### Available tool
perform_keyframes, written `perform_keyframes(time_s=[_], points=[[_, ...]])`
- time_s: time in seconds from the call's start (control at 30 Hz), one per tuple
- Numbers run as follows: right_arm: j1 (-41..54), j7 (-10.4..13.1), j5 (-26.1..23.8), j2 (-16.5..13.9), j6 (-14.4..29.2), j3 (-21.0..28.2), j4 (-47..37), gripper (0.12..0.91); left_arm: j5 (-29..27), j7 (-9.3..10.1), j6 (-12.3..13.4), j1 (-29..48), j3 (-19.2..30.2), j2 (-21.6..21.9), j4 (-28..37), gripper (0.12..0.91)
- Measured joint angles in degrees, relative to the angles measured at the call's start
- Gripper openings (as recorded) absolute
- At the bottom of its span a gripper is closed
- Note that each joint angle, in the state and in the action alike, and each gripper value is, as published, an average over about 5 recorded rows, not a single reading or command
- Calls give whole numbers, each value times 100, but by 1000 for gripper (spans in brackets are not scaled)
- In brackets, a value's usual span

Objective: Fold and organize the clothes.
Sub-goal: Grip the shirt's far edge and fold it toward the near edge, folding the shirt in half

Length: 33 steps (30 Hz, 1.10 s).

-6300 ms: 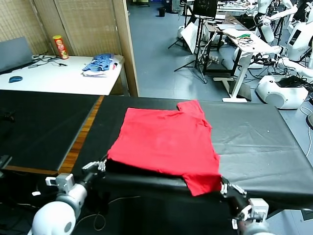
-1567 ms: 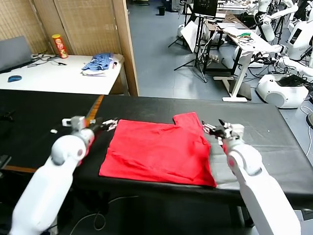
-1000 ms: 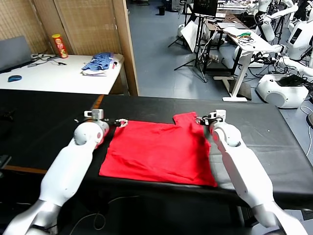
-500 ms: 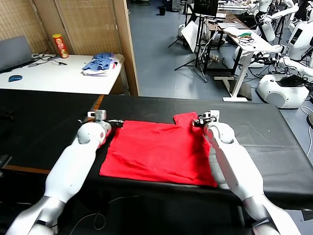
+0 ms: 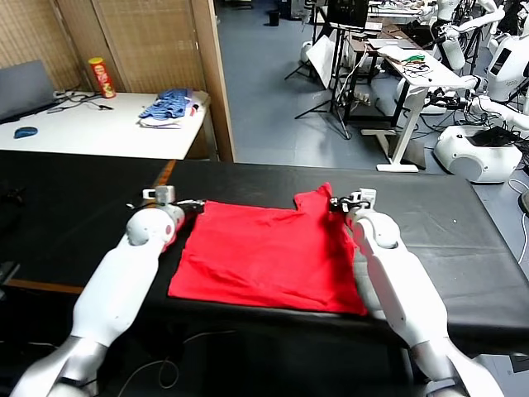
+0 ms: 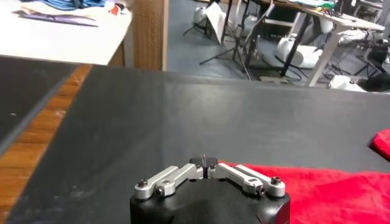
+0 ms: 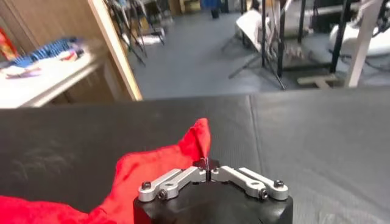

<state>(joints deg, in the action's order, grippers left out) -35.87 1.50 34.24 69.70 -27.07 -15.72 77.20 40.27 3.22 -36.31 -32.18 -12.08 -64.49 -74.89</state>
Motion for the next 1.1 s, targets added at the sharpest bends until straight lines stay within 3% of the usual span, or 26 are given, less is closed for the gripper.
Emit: perform_keyframes(time_s=[0.17, 0.57, 0.83, 1.1], points=[[-499, 153, 234, -286, -35, -126, 733, 125, 188, 98, -35, -308, -148, 244, -622, 125], [-1519, 995, 693, -931, -863, -302, 2320, 125, 454, 344, -192, -1650, -751, 1020, -2519, 125], [-2118, 1210, 794, -1240, -1471, -399, 3251, 125, 375, 400, -290, -2646, -1250, 1333, -3566, 125], [-2685, 1254, 551, -1405, -1513, -460, 3725, 125, 148, 384, -303, -3513, -1726, 1402, -4261, 125]])
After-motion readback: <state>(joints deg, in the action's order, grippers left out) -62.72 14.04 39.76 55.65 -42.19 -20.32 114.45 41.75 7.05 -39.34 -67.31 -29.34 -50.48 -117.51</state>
